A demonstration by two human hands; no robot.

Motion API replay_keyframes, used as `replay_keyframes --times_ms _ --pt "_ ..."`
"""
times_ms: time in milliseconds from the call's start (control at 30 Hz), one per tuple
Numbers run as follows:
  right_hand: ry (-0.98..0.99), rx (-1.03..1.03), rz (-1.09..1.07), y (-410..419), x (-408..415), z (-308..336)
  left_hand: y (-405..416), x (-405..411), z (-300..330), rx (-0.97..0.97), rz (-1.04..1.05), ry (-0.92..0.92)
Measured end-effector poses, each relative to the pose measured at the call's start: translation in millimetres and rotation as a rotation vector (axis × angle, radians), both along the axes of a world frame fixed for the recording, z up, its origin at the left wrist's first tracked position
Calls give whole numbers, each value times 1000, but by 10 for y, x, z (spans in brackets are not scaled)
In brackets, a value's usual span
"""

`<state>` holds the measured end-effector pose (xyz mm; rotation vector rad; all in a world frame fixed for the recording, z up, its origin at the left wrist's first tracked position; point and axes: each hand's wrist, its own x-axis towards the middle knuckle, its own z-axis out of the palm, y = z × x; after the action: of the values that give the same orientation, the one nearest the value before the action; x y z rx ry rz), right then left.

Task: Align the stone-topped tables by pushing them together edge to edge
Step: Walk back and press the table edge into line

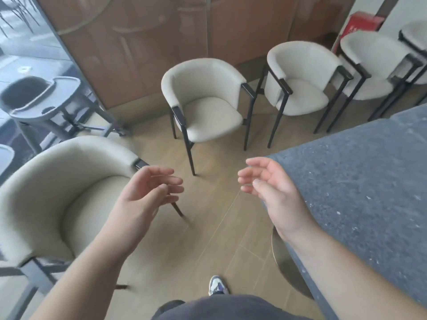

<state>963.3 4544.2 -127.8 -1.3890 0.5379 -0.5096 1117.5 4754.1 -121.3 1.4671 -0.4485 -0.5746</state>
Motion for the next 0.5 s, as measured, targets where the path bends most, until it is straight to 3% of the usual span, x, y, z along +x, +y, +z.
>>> replay_keyframes --times_ms 233,500 --pt "56 -18 -46 -414 1160 -25 -576 1272 -194 10 -58 38" --pt "66 4 -422 -1050 2186 83 -1903 2813 -89 -5 -392 13"
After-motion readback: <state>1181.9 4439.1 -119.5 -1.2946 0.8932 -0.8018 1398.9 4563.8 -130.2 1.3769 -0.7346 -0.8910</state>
